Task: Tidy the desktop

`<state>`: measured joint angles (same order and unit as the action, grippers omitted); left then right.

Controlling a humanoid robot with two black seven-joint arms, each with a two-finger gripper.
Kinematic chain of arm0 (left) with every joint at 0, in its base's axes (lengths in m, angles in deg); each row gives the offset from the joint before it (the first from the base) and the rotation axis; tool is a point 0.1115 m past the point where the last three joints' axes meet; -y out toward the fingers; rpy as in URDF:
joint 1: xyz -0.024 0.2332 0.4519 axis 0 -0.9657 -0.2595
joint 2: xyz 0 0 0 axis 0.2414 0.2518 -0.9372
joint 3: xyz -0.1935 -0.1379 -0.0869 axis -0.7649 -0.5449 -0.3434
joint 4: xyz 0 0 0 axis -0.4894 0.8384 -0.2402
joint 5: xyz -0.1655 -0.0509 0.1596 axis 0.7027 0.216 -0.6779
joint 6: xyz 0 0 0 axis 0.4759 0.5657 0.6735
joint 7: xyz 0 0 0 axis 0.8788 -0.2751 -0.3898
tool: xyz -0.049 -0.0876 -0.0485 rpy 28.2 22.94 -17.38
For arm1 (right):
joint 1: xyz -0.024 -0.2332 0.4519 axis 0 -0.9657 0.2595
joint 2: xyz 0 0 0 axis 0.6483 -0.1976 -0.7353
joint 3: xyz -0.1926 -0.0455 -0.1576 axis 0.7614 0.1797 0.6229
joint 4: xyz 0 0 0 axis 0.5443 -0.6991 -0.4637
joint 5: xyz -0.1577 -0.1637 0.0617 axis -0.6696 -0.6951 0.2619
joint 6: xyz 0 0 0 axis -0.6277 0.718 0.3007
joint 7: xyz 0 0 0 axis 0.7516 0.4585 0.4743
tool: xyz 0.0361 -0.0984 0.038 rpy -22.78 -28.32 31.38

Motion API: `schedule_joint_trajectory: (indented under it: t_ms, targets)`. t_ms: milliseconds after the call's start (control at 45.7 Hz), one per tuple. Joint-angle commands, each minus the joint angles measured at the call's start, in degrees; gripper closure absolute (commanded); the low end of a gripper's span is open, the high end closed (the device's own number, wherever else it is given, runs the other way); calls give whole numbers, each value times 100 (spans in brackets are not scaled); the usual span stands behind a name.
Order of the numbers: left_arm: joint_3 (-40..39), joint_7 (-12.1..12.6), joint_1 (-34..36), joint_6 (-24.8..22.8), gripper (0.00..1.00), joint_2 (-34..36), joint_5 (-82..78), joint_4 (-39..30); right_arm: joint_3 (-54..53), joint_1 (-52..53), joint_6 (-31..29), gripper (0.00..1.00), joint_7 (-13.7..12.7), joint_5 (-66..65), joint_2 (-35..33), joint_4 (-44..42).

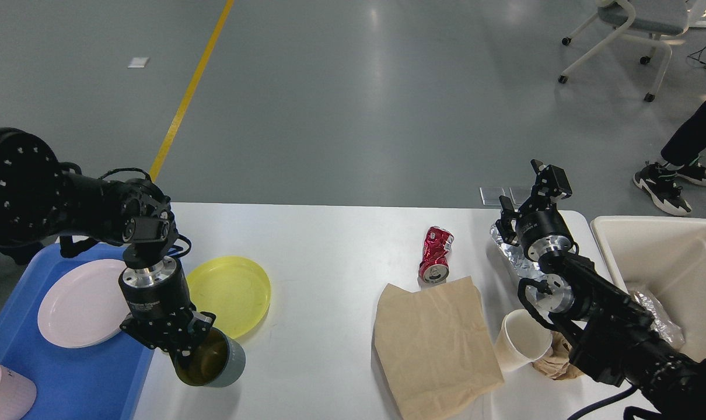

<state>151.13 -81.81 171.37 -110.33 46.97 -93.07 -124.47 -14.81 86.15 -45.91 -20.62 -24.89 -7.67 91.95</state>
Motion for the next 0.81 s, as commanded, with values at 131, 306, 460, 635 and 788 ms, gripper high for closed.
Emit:
schedule_joint_trajectory:
  t_ms: [131, 306, 460, 635, 788]
  targets:
    - [189, 50, -94, 0, 100, 1103, -54, 48, 0, 0, 0, 0, 0, 0, 0, -2]
    - [470, 15, -349, 0, 100, 1710, -54, 57, 0, 0, 0, 0, 0, 0, 0, 6]
    - [690, -29, -507, 0, 100, 1851, -28, 74, 0, 0, 0, 0, 0, 0, 0, 6]
    - [743, -12, -894, 0, 100, 1860, -27, 399, 0, 0, 0, 0, 0, 0, 0, 6]
    - [910, -38, -1044, 0, 100, 1851, 8, 847, 0, 0, 0, 0, 0, 0, 0, 6]
